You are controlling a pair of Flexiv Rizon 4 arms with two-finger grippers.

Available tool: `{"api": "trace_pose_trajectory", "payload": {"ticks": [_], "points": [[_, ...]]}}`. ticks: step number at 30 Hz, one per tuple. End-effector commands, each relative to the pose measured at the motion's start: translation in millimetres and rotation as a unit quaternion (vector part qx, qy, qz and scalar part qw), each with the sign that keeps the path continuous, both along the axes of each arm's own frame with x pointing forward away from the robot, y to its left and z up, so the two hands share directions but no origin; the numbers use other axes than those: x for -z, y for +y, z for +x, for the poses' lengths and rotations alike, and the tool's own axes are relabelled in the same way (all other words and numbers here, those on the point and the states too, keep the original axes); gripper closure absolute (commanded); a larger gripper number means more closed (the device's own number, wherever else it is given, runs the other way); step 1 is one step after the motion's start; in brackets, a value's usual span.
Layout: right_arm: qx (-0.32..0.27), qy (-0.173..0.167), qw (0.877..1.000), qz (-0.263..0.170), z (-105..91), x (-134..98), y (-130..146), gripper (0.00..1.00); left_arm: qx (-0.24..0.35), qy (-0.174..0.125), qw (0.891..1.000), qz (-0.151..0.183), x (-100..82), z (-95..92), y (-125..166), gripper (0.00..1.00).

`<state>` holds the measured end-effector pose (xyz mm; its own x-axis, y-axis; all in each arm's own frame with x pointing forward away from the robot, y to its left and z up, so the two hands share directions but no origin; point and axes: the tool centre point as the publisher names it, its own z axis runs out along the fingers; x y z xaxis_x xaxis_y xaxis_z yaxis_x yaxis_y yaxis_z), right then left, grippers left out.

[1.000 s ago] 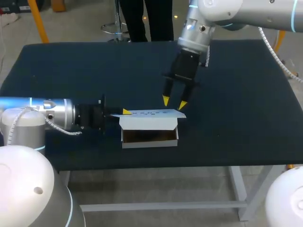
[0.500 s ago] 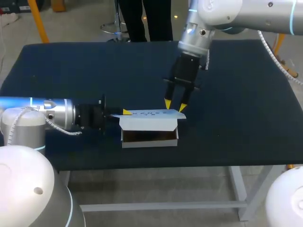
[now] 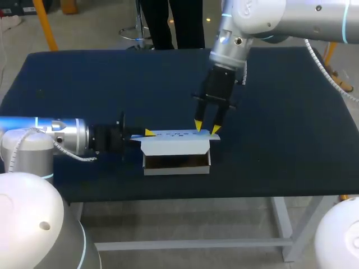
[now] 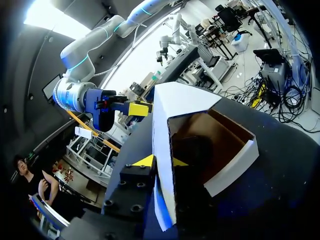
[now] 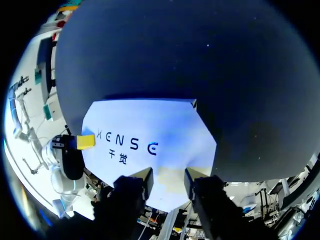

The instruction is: Assemble the packaging by folding the flat box into shape, placing the metal phone stand inside, and closing the box properly

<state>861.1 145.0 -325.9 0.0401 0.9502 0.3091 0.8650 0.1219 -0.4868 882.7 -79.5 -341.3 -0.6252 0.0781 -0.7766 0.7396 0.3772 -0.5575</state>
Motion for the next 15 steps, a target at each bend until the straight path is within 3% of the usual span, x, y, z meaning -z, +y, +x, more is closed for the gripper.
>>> {"api": "trace_pose_trajectory", "payload": {"ticks": [1,15], "points": [[0.002,0.0,1.0,0.002,-0.8,2.8,-0.7,0.55,0.001,-0.002,1.0,-0.004,1.9,-1.3,3.0,0.74],[0.006,-0.002,1.0,0.002,-2.3,3.9,-0.7,0.55,-0.011,-0.016,1.0,-0.015,-9.6,-8.1,16.1,0.58]]}}
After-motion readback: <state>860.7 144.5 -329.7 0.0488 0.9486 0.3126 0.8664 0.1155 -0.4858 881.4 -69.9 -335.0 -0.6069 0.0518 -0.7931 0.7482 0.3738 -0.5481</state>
